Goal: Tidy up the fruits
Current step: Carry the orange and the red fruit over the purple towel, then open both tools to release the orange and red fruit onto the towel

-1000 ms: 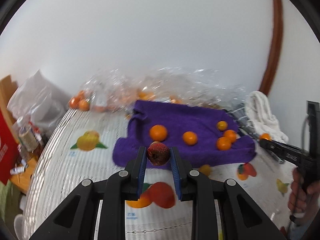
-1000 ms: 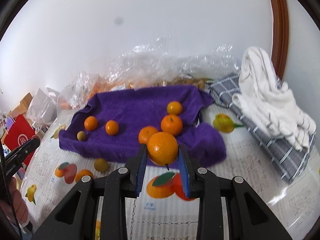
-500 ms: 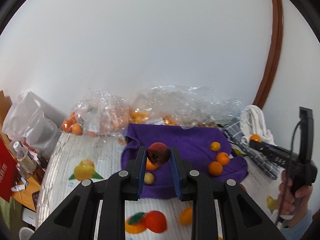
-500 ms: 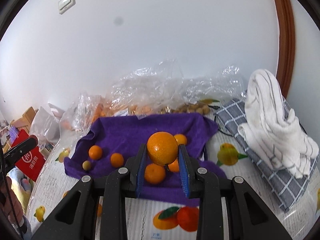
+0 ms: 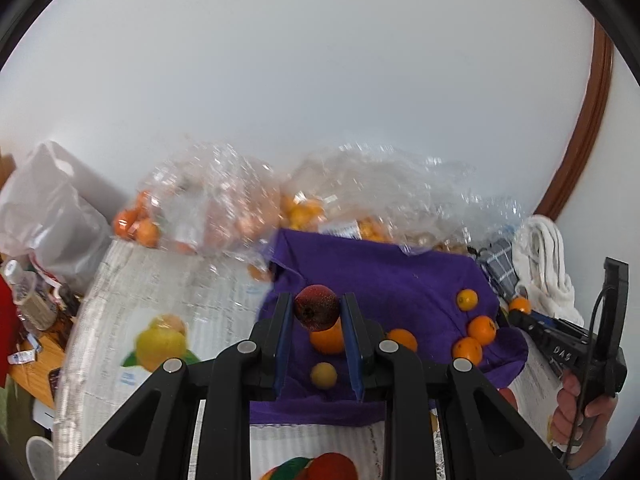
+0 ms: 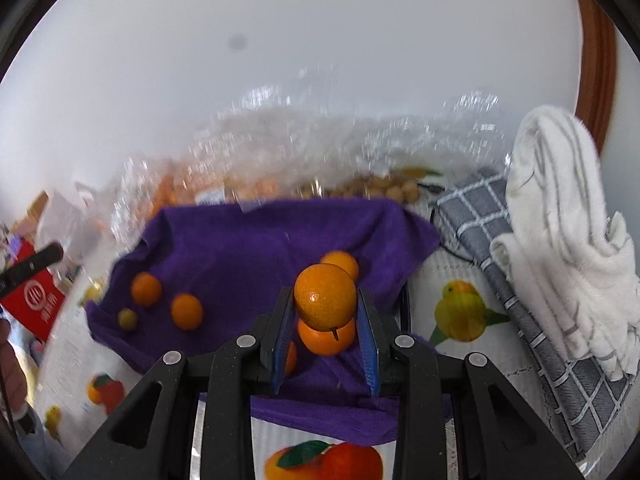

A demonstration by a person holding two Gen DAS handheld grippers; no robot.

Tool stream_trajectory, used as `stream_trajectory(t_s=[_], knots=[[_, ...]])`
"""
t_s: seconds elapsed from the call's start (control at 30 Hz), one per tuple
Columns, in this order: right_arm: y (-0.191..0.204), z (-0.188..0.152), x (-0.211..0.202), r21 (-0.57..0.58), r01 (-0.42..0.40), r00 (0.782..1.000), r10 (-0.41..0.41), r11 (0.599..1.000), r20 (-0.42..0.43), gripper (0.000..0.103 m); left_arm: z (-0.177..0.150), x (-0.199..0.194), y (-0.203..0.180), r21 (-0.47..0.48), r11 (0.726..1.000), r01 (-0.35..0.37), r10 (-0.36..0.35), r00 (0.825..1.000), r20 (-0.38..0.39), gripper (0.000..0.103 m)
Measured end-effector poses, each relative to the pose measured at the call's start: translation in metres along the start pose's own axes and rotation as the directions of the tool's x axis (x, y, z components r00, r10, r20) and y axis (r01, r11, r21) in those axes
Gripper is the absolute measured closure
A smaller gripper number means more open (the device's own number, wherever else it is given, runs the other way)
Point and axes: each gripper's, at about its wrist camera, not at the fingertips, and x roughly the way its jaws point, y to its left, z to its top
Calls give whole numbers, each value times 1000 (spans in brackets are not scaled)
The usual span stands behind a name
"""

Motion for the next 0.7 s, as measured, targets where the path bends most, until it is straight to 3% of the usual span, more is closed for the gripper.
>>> stream_trajectory(t_s=[0.17, 0.4, 0.7], knots=[[-4, -18, 13, 2, -9, 995, 9, 1000, -99, 73, -12, 31, -19, 17, 1000, 4, -3, 998, -55, 80], [-3, -30, 25, -31, -17, 989, 12, 999, -146, 73, -30, 59, -31, 18, 1000, -12, 14, 991, -129, 80], [-8, -34, 21, -23, -7, 991, 3, 1000, -131, 71, -46, 73, -37, 64, 998, -22, 33, 984, -175, 80]])
